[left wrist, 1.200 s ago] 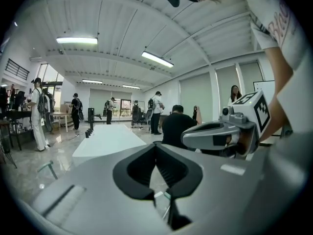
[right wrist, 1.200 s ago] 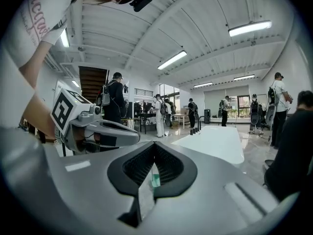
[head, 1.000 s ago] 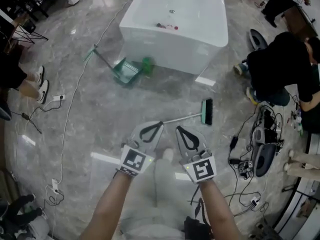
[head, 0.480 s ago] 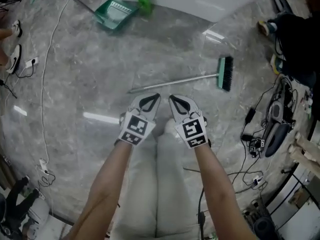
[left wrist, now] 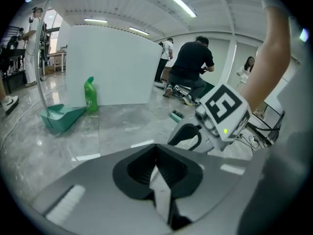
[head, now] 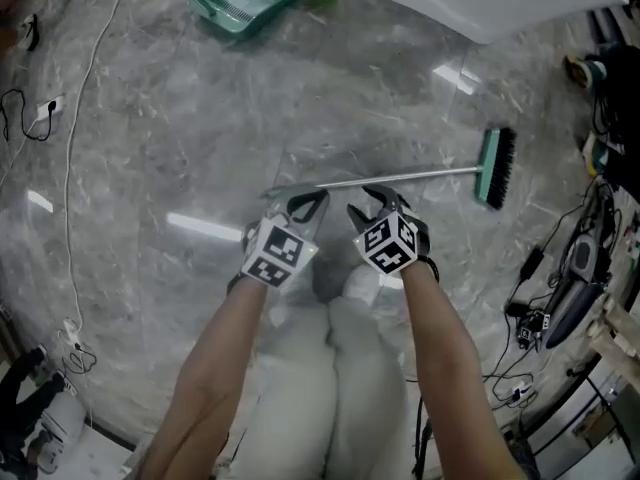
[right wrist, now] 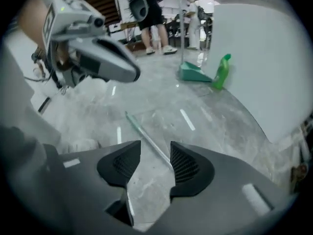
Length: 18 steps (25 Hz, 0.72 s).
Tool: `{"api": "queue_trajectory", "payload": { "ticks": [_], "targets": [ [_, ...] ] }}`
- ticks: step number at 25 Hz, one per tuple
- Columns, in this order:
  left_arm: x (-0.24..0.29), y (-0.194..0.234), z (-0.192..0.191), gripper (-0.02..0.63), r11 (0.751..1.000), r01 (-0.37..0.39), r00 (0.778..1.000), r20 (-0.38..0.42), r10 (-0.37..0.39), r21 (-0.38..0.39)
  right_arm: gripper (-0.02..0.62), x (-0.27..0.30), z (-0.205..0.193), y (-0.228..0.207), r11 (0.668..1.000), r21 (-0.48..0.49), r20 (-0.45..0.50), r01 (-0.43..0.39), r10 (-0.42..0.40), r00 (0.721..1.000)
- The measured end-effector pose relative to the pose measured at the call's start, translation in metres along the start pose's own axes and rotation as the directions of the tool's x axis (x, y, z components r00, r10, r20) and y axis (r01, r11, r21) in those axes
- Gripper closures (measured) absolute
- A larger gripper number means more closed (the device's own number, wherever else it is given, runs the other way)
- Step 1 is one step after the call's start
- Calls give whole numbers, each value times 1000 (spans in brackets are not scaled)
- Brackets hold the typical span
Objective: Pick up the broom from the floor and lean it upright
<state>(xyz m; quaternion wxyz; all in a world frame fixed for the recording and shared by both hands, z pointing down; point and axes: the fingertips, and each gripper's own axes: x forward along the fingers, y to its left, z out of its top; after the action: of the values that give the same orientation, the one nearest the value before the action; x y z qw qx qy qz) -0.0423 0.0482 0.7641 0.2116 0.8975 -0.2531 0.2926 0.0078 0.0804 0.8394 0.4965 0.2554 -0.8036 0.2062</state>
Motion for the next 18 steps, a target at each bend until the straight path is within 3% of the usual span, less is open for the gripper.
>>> {"api": "queue_trajectory", "payload": {
  "ticks": [3,7,12,15,18],
  "targets": [
    [20,13,-16,606,1000,0,1000,0,0,-6,390,38,-26,0,984,-173,-120,-42,21,992],
    [42,31,-41,606,1000,-14,1000,-8,14,-8,365,81,-49,-7,943,-322,-226,-84,9,974],
    [50,61,-56,606,998,-64,998,0,64,9,364,113,-73,-17,811,-562,-341,-161,-50,939],
    [44,80,-59,606,993,-120,993,10,120,2,385,117,-72,-13,759,-598,-397,-258,0,918],
    [29,98,-56,606,981,-186,981,41,188,-50,434,117,-71,-13,769,-558,-436,-310,46,899]
  ]
}}
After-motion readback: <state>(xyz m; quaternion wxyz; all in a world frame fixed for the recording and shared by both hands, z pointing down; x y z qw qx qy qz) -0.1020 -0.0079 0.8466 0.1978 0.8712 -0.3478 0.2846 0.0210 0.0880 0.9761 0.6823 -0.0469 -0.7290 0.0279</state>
